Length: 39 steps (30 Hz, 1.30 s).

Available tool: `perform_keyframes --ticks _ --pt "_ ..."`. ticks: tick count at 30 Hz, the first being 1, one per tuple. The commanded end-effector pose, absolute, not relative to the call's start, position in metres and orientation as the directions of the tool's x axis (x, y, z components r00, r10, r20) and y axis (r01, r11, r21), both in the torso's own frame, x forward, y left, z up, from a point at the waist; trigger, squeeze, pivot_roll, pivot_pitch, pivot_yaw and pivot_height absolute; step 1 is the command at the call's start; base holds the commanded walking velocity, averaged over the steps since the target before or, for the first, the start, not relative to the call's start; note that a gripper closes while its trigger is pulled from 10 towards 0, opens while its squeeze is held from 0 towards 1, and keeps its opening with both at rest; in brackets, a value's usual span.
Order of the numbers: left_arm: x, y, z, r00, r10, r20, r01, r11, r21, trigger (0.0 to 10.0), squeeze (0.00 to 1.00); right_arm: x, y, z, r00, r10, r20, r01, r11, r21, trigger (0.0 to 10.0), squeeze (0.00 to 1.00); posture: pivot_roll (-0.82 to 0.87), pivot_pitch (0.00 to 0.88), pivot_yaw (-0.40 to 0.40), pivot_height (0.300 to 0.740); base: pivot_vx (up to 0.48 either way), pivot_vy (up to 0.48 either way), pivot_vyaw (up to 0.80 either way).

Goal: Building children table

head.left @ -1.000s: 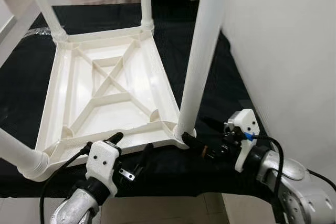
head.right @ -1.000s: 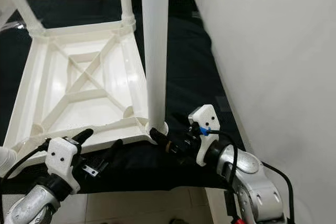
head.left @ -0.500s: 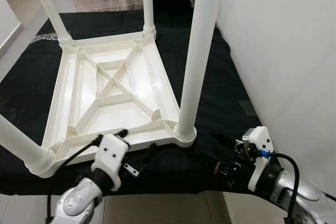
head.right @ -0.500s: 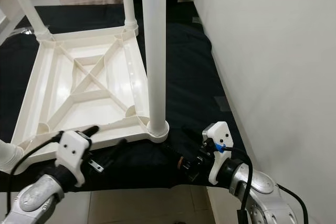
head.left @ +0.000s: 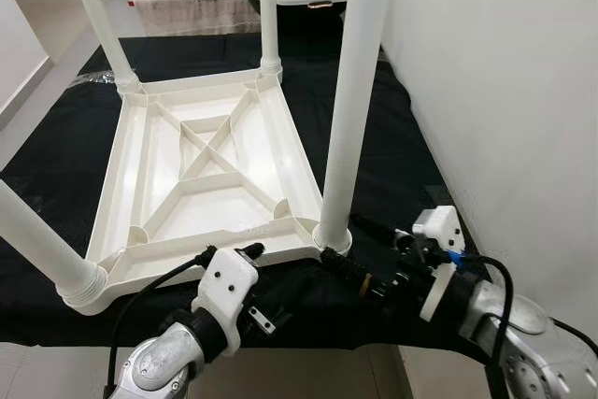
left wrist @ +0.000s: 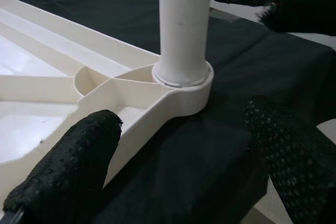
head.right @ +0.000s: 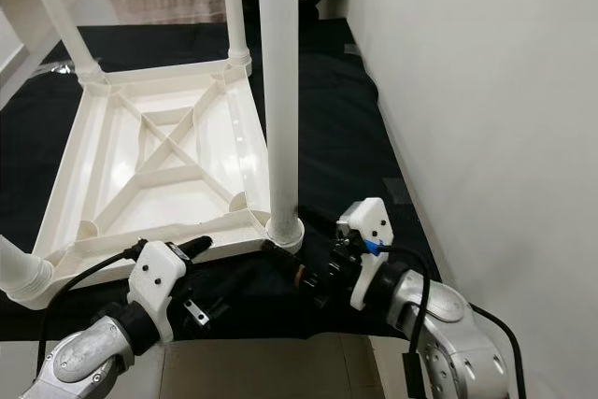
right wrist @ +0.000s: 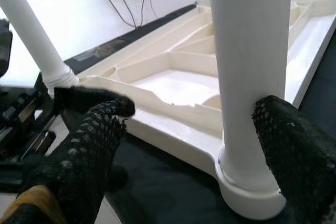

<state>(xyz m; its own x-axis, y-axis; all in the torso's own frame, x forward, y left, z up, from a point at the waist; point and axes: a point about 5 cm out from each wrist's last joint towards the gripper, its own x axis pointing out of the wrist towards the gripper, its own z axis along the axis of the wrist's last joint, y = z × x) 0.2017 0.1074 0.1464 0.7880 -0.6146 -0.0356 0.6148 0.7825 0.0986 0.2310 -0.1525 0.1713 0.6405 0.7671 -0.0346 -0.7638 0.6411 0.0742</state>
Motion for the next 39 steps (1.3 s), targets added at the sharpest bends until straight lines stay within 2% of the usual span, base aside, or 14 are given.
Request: perform_keyframes --ticks 1,6,21,22,25,27,30,32,33,34,39 --pt "0.196 0.105 0.148 0.764 -0.644 -0.047 0.646 0.76 0.073 10.0 0.0 0.234 -0.149 0.168 0.639 0.769 -0.034 -0.765 0.639 0.078 10.0 0.0 -0.05 0.085 0.008 0.74 0.0 0.0 0.0" --pt "0.188 0.101 0.15 0.747 -0.662 -0.057 0.665 0.745 0.049 10.0 0.0 0.243 -0.149 0.165 0.653 0.756 -0.045 -0.752 0.655 0.07 10.0 0.0 -0.04 0.086 0.009 0.74 0.0 0.437 0.0" --pt "0.185 0.104 0.15 0.742 -0.666 -0.078 0.668 0.744 0.012 10.0 0.0 0.24 -0.16 0.16 0.63 0.771 -0.094 -0.771 0.635 0.045 10.0 0.0 -0.03 0.084 0.009 0.74 0.0 0.456 0.0" --pt "0.185 0.104 0.15 0.743 -0.665 -0.08 0.668 0.744 0.012 10.0 0.0 0.241 -0.161 0.159 0.641 0.761 -0.099 -0.762 0.646 0.038 10.0 0.0 -0.03 0.085 0.009 0.74 0.0 0.454 0.0" --pt "0.185 0.104 0.149 0.744 -0.663 -0.084 0.666 0.746 0.012 10.0 0.0 0.255 -0.186 0.145 0.789 0.576 -0.214 -0.594 0.804 -0.024 10.0 0.0 -0.04 0.092 0.004 0.74 0.0 0.454 0.0" --pt "0.185 0.104 0.149 0.744 -0.663 -0.084 0.666 0.746 0.012 10.0 0.0 0.255 -0.186 0.145 0.789 0.576 -0.214 -0.594 0.804 -0.024 10.0 0.0 -0.04 0.092 0.004 0.74 0.0 0.454 0.0" --pt "0.185 0.104 0.149 0.742 -0.665 -0.086 0.668 0.744 0.01 10.0 0.0 0.256 -0.205 0.133 0.833 0.457 -0.312 -0.498 0.865 -0.062 10.0 0.0 -0.05 0.082 0.0 0.74 0.0 0.454 0.0" --pt "0.184 0.103 0.148 0.735 -0.672 -0.09 0.675 0.738 0.005 10.0 0.0 0.238 -0.22 0.114 0.773 0.414 -0.48 -0.51 0.856 -0.083 10.0 0.0 -0.06 0.079 0.004 0.74 0.0 0.456 0.0" --pt "0.184 0.103 0.148 0.735 -0.672 -0.09 0.675 0.738 0.005 10.0 0.0 0.238 -0.22 0.114 0.773 0.414 -0.48 -0.51 0.856 -0.083 10.0 0.0 -0.06 0.079 0.004 0.74 0.0 0.454 0.0" --pt "0.183 0.103 0.147 0.73 -0.677 -0.094 0.68 0.733 -0.001 10.0 0.0 0.221 -0.232 0.102 0.702 0.378 -0.603 -0.511 0.858 -0.056 10.0 0.0 -0.06 0.082 0.006 0.74 0.0 0.458 0.0" --pt "0.182 0.104 0.147 0.724 -0.683 -0.1 0.686 0.728 -0.007 10.0 0.0 0.206 -0.245 0.096 0.643 0.324 -0.694 -0.466 0.885 -0.018 10.0 0.0 -0.07 0.09 0.009 0.74 0.0 0.455 0.0"
